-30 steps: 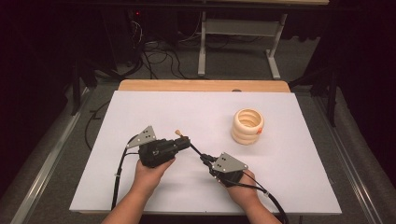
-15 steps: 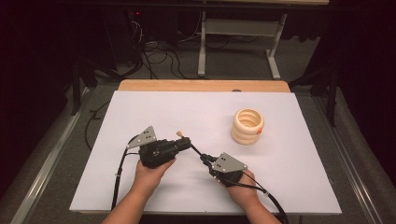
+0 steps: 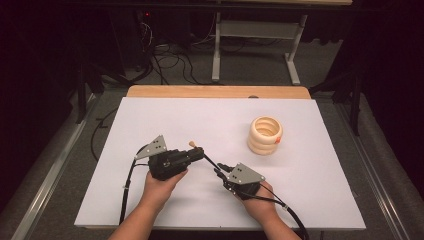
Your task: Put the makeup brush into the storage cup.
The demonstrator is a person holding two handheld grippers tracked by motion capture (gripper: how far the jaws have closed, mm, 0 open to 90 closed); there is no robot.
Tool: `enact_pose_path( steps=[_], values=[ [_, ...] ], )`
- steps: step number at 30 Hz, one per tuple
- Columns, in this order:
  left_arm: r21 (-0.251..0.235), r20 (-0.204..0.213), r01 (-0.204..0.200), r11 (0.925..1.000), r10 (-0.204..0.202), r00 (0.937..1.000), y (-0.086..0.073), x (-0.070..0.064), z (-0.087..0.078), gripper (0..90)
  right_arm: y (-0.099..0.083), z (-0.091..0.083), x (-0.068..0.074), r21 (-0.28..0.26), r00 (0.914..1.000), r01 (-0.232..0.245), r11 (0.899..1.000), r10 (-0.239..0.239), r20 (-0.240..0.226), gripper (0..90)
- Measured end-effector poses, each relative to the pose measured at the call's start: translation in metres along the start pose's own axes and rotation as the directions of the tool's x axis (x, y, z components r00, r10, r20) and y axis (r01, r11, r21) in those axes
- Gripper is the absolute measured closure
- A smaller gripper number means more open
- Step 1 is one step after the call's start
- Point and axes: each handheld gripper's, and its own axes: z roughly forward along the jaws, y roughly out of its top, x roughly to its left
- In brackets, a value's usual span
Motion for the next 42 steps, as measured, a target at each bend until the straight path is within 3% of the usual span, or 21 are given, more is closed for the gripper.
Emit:
enact_pose_path(
  steps=[9,28,39,42],
  values=[
    [-0.005,-0.016,-0.011,0.9999,0.011,0.9998,0.0005,-0.0002,-0.0013,83.5,-0.0003,-0.0001,-0.0003,-0.001,0.9995,-0.031,1.000,0.031,-0.007,70.8],
    [0.028,-0.065,-0.031,0.9991,0.033,0.9974,0.0005,-0.0012,-0.0016,83.5,0.0002,-0.0011,-0.0010,-0.009,0.9991,-0.036,0.999,0.035,-0.025,64.0],
    [0.057,-0.094,-0.047,0.9973,0.052,0.9942,0.0005,-0.0033,-0.0017,83.5,0.0031,-0.0054,-0.0033,-0.043,0.9980,-0.055,0.998,0.054,-0.033,58.4],
    [0.061,-0.106,-0.048,0.9970,0.055,0.9928,0.0014,-0.0039,-0.0025,83.5,0.0059,-0.0086,-0.0052,-0.067,0.9958,-0.085,0.994,0.082,-0.041,57.2]
  ],
)
